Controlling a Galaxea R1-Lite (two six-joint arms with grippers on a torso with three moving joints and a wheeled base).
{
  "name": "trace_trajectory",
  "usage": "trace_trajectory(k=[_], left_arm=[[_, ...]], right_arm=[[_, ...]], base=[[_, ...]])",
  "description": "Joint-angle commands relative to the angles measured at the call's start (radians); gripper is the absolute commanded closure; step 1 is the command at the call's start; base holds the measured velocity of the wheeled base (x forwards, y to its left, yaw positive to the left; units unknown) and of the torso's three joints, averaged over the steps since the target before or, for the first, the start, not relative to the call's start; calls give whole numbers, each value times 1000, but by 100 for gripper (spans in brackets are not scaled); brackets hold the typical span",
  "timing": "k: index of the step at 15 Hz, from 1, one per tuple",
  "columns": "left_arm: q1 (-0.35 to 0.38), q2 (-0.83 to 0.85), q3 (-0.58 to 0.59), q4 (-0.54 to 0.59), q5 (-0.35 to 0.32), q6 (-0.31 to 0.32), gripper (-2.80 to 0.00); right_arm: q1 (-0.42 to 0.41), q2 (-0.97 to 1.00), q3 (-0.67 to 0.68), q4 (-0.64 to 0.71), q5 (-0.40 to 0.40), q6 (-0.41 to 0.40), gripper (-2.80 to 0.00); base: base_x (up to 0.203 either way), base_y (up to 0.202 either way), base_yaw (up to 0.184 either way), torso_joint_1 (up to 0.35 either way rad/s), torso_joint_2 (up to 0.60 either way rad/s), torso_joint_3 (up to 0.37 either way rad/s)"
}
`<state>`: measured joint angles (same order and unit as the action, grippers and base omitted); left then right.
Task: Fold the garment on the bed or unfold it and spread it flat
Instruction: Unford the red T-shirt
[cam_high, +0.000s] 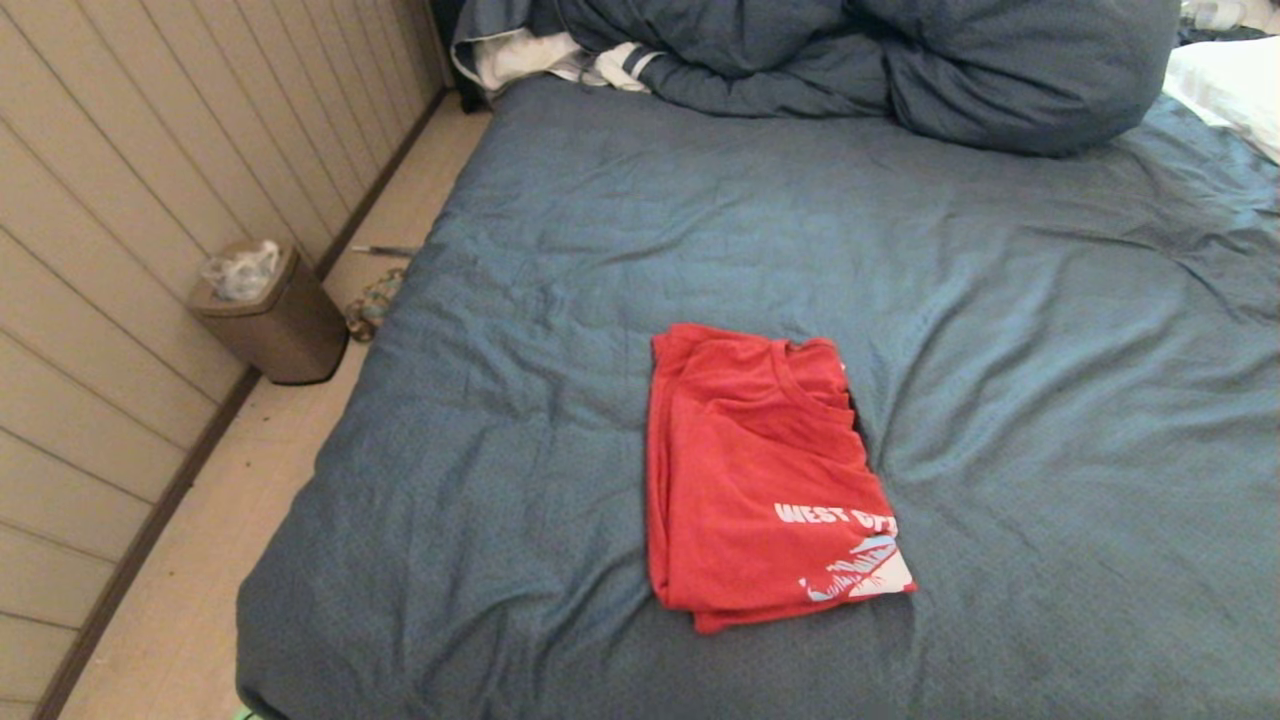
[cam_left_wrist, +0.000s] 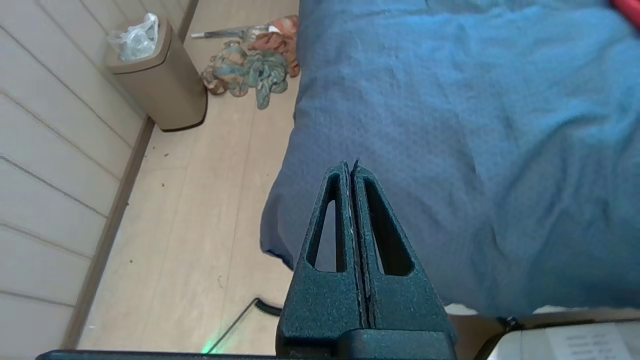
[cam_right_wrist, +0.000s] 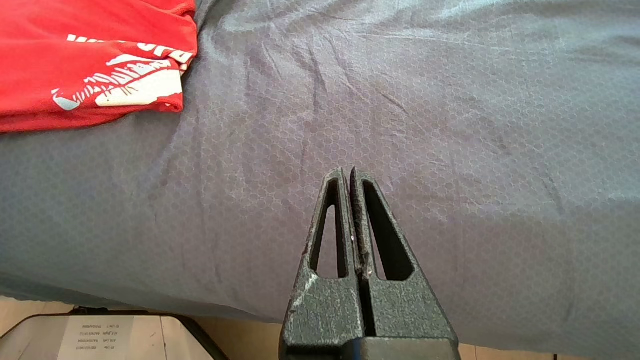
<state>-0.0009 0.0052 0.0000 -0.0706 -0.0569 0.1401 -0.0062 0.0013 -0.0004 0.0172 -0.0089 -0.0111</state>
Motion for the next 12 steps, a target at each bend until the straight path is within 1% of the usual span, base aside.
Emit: trace_trajectory(k=[1,3,4,5,7,12], left_arm=[[-1,-5,38,-2,16,-19,0],[-1,-5,38,-4,27,-54,0],[-1,-6,38,-8,38,-100,0],[1,-5,38,-15,46,-132,0],[1,-5,38,-15,46,-131,0],[1,-5,38,-15,46,-131,0]], right_arm=[[-3,3,2,3,-2,1,0],[-3,3,2,1,-2,2,0],[-3,3,2,1,-2,0,0],[-3,3,2,1,-2,0,0],[-2,3,1,0,4,-14,0],[-3,0,2,3,3,-7,0]], base=[[0,0,0,0,0,0],[0,0,0,0,0,0],[0,0,0,0,0,0],[0,0,0,0,0,0],[0,0,0,0,0,0],[0,0,0,0,0,0]])
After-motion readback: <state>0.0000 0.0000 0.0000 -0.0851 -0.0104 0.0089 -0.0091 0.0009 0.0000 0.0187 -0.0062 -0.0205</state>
